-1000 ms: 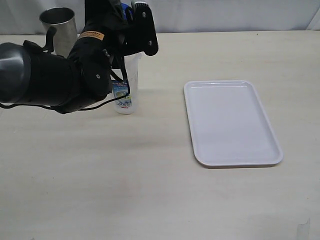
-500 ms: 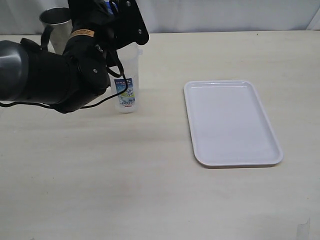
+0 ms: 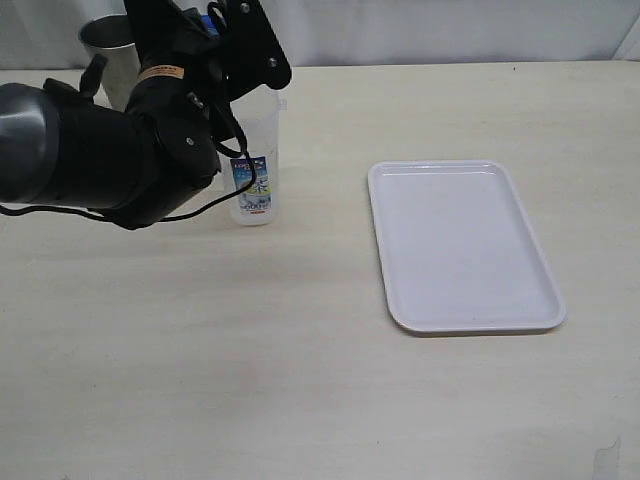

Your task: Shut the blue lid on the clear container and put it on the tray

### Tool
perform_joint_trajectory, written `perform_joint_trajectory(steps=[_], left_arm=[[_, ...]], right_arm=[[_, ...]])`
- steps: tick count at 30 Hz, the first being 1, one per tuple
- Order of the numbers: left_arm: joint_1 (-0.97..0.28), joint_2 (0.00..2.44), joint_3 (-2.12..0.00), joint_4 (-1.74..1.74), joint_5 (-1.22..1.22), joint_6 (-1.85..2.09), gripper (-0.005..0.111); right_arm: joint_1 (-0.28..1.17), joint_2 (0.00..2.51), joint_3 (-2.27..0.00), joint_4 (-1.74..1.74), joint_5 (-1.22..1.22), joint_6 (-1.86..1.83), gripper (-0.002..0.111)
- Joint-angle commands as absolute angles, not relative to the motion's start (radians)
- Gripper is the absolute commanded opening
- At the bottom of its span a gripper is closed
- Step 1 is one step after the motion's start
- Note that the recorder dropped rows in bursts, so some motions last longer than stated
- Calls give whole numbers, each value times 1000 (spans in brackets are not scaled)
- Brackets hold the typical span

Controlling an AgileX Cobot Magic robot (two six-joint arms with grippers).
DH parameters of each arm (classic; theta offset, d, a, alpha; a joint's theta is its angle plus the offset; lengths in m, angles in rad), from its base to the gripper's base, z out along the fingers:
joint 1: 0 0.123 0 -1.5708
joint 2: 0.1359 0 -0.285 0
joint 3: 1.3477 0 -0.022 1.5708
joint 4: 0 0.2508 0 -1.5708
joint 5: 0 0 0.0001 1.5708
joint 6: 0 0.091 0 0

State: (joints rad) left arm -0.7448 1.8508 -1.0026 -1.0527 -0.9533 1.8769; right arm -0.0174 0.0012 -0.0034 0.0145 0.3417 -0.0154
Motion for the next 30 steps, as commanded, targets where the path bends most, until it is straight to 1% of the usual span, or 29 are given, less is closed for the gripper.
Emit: perform_joint_trajectory(steps=[1, 30], left_arm=[[-744, 1853, -1001, -1049, -945, 1854, 0], [-833, 1853, -1001, -1032, -998, 2022, 0]], right_arm=[[-20, 0, 0, 18, 343, -15, 7], [-20, 0, 0, 18, 343, -15, 7]])
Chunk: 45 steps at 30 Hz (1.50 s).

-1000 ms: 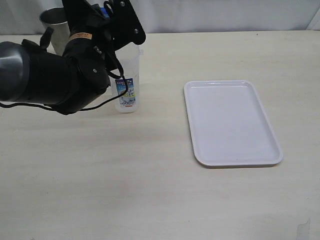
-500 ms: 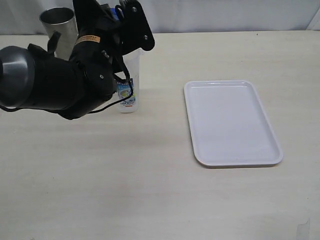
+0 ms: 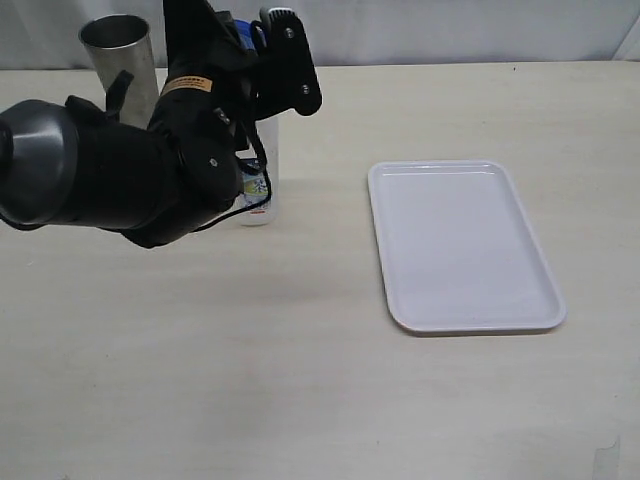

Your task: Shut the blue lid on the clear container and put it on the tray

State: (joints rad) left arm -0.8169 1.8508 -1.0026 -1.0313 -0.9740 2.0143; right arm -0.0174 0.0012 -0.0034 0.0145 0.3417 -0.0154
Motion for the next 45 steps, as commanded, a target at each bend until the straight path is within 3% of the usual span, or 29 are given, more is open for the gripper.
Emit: perform_joint_trajectory(steps=[1, 45], left_arm=[[-832, 1853, -1001, -1032, -1000, 2025, 0], [-873, 1853, -1001, -1093, -1006, 2143, 0]], right_arm=[[-20, 0, 0, 18, 343, -15, 7], [-20, 0, 0, 18, 343, -15, 7]])
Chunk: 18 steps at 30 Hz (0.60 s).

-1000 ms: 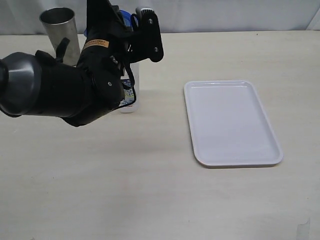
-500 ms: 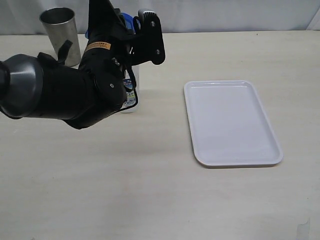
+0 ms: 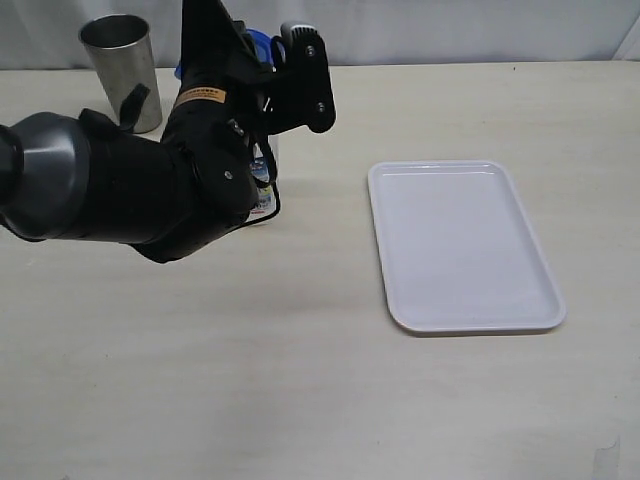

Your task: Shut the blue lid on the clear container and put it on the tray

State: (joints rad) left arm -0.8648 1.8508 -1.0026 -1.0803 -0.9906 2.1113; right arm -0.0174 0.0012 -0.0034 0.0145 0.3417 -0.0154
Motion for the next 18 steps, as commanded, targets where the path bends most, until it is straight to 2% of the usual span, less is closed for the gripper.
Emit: perform_joint_trajectory(steps=[1, 18], left_arm=[[-873, 1853, -1001, -1093, -1006, 2143, 0], [-873, 1842, -1001, -1137, -920, 2119, 0]], right_arm=[[-20, 0, 0, 18, 343, -15, 7], [-20, 0, 0, 18, 343, -15, 7]])
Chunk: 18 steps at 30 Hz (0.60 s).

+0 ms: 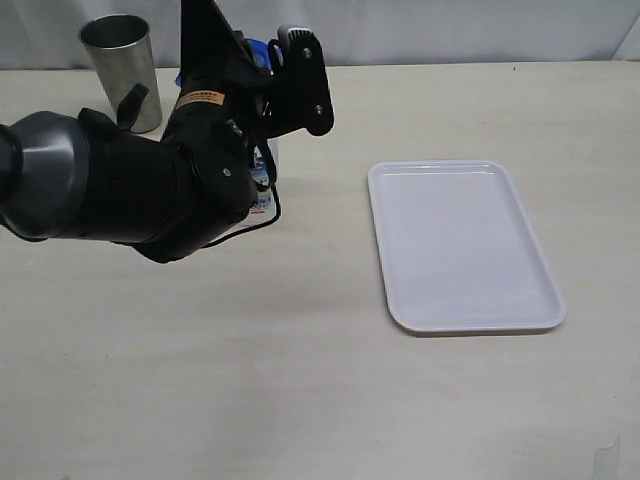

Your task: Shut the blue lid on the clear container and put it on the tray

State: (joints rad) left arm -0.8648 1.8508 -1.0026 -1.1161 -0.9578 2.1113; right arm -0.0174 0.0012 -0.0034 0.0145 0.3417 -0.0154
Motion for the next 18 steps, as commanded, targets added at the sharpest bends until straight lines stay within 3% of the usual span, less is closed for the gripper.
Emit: perform_joint_trajectory(steps=[1, 18], left_arm=[[-873, 1842, -1001, -1137, -924, 2112, 0], [-873, 1842, -1001, -1137, -963, 2126, 0]], right_arm=[[-20, 0, 0, 18, 343, -15, 7], [-20, 0, 0, 18, 343, -15, 7]])
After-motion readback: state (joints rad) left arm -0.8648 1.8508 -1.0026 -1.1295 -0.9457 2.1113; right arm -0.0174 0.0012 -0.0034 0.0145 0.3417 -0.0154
